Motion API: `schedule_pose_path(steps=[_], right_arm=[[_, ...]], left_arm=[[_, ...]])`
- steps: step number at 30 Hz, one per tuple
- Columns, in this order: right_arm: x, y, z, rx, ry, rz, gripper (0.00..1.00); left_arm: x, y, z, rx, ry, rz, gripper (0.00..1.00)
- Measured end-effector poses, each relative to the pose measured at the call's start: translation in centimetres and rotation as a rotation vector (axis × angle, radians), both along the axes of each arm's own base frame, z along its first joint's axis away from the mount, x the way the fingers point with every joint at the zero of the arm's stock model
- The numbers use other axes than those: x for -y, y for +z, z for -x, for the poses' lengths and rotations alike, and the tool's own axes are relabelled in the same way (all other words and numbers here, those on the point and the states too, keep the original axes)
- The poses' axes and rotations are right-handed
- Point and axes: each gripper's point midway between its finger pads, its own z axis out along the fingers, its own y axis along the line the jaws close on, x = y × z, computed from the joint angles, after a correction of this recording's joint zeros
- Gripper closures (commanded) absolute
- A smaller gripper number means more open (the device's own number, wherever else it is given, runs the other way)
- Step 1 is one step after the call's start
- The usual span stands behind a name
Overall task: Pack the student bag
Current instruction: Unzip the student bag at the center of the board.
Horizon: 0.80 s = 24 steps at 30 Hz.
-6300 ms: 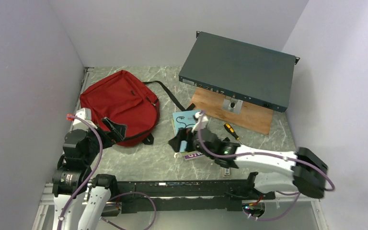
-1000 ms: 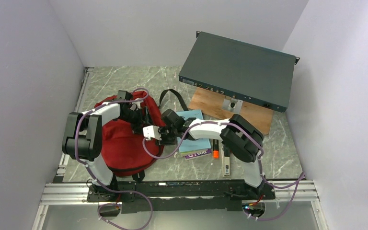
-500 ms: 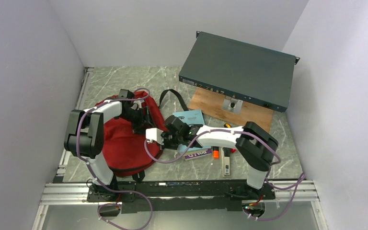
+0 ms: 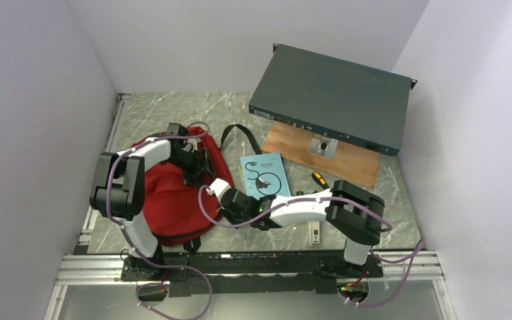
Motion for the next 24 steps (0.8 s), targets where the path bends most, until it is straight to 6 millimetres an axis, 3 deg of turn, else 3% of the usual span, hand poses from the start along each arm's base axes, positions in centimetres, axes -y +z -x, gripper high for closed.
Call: schedule_pose_path(steps=[3, 8, 18, 24], right_arm=[[0.1, -0.5, -0.9, -0.021, -0.145, -0.042, 1.00], [-0.2, 0.1, -1.4, -0.045, -0.228, -0.142, 1.00], [-1.7, 5.9, -0.5, -0.095, -0.219, -0.343, 1.00], [-2.5, 6.1, 1.9, -0.201, -0.132, -0.400, 1.00]], left_arm=[[-0.6, 0.2, 0.0, 0.056, -0.001, -0.082, 0.30], [-1.4, 0.0, 0.1, 0.113, 0.033, -0.160, 0.31], [-1.1, -0.8, -2.0, -0.147, 0.215, -0.072, 0.31], [-0.6, 0.0, -4.0, -0.165, 0.249, -0.029, 0.15]])
